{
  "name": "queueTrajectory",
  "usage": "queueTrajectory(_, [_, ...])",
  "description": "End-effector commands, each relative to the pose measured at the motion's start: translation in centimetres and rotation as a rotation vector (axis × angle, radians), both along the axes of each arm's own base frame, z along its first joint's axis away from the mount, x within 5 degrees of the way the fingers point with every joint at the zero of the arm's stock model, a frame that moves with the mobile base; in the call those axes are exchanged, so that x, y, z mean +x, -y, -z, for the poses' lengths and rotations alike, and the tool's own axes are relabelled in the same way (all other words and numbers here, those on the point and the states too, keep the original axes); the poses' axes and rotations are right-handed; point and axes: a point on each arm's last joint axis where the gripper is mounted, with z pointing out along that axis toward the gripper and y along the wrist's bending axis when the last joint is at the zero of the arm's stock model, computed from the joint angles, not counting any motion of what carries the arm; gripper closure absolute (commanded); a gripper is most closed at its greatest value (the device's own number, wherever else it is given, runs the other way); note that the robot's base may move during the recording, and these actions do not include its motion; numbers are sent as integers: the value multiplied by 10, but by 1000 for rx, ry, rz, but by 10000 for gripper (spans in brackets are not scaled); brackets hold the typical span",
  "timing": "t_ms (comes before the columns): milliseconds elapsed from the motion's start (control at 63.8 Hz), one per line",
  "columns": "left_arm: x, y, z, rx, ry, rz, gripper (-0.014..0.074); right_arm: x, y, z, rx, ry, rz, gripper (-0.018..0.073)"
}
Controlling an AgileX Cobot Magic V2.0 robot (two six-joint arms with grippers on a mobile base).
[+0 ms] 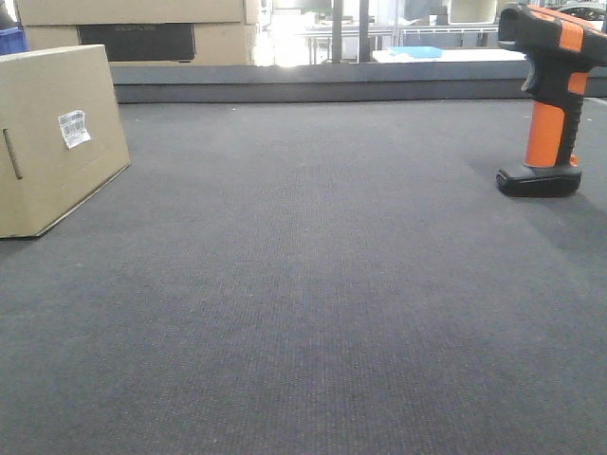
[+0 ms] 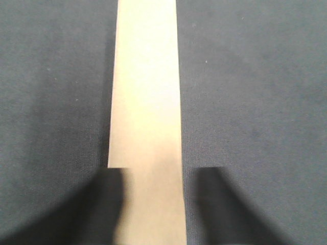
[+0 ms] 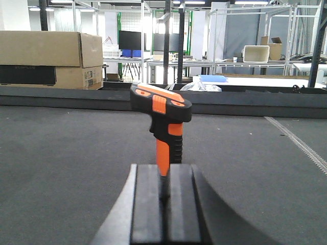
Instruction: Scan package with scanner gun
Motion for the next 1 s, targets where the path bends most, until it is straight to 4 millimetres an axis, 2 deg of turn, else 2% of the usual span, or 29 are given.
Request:
queueTrajectory(0, [7, 2, 5, -8, -9, 3, 109, 0, 0, -2, 7, 17, -2, 721])
queueTrajectory(94, [15, 2, 16, -8, -40, 3, -20, 0, 0, -1, 7, 15, -2, 721])
queueTrajectory(392, [35, 0, 50, 13, -123, 3, 0, 0, 0, -1, 7, 11, -2, 721])
queueTrajectory(517, [39, 0, 58, 13, -145, 3, 44, 0, 0, -1, 7, 6, -3, 721])
queueTrajectory(627, [42, 0, 63, 13, -157, 3, 171, 0, 0, 0, 7, -4, -4, 721])
queueTrajectory(862, [42, 3, 64, -12, -157, 4, 713, 0, 0, 2, 8, -21, -5, 721])
queueTrajectory(987, [42, 9, 55, -91, -171, 7, 707, -1, 0, -2, 7, 21, -2, 721])
